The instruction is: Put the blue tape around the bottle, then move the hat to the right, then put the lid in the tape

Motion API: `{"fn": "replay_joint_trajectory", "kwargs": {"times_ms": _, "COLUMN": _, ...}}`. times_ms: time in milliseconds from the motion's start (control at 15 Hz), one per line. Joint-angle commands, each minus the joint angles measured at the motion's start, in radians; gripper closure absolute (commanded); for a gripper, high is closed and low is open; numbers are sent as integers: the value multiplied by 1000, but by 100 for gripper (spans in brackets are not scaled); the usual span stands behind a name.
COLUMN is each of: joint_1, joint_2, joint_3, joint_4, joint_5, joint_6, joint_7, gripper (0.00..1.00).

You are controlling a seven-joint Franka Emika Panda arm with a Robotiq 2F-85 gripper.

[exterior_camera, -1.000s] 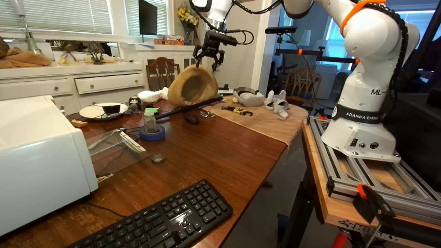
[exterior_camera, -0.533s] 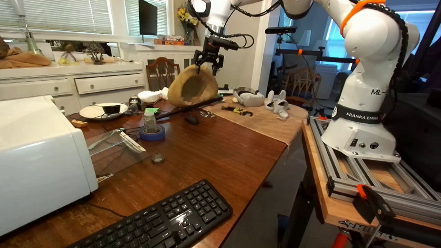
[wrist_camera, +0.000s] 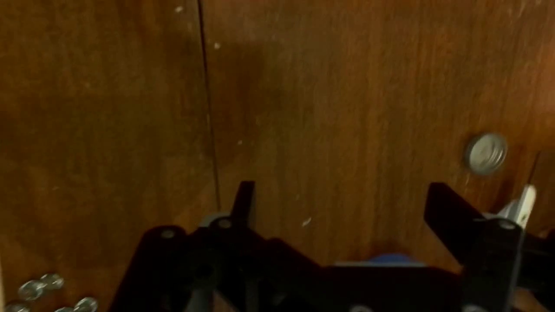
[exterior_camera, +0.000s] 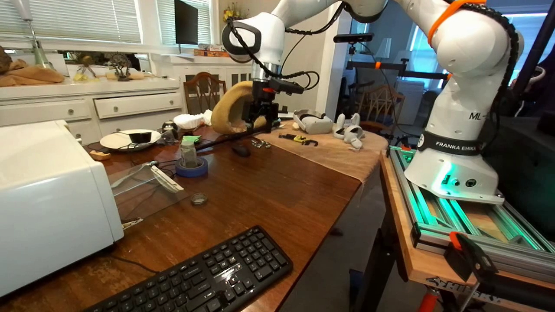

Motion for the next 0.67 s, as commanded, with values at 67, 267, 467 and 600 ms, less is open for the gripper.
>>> {"fn": "replay_joint_trajectory", "kwargs": {"times_ms": 67, "joint_1": 100, "joint_2": -16, "joint_3": -12, "joint_4": -174, "joint_5": -16, "joint_6": -133, "joint_7": -70, "gripper": 0}}
{"fn": "replay_joint_trajectory", "kwargs": {"times_ms": 267, "joint_1": 229, "joint_2": 2, "joint_3": -38, "joint_4": -173, "joint_5": -69, "joint_6": -172, "joint_7": -79, "gripper": 0}}
{"fn": "replay_joint_trajectory", "kwargs": {"times_ms": 467, "joint_1": 406, "joint_2": 9, "joint_3": -112, "joint_4": -102, "joint_5": -180, "joint_6": -177, "joint_7": -34, "gripper": 0}}
{"fn": "replay_joint_trajectory", "kwargs": {"times_ms": 600, "joint_1": 501, "joint_2": 24, "joint_3": -166, "joint_4": -46, "joint_5": -264, "joint_6": -166, "joint_7": -27, "gripper": 0}}
